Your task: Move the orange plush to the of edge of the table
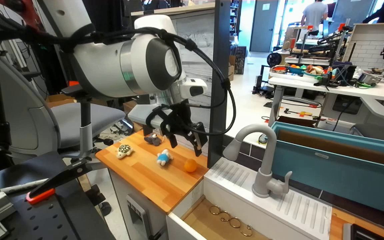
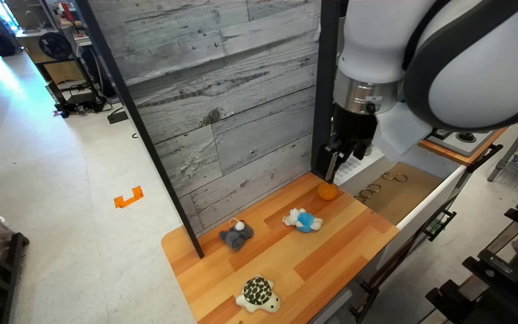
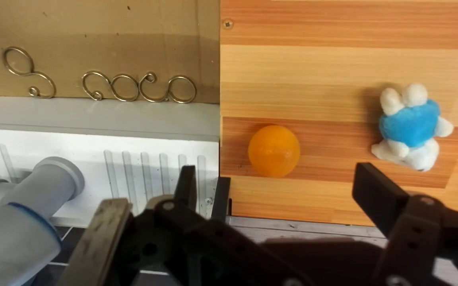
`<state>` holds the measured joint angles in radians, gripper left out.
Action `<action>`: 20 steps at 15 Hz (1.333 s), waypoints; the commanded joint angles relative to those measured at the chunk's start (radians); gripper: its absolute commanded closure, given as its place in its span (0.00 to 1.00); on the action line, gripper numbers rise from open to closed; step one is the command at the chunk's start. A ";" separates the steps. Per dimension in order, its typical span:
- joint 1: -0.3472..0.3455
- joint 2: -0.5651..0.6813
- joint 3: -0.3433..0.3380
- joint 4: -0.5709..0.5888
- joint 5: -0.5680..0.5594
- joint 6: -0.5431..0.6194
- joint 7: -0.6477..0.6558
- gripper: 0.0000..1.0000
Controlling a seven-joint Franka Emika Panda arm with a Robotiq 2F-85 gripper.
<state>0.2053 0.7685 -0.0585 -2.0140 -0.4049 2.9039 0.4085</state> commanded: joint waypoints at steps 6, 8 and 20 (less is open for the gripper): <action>-0.001 0.156 0.022 0.165 0.214 -0.050 -0.210 0.00; 0.002 0.181 0.017 0.192 0.231 -0.061 -0.225 0.00; -0.026 0.253 0.030 0.314 0.252 -0.158 -0.278 0.35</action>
<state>0.2086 0.9898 -0.0336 -1.7679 -0.1832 2.7831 0.1897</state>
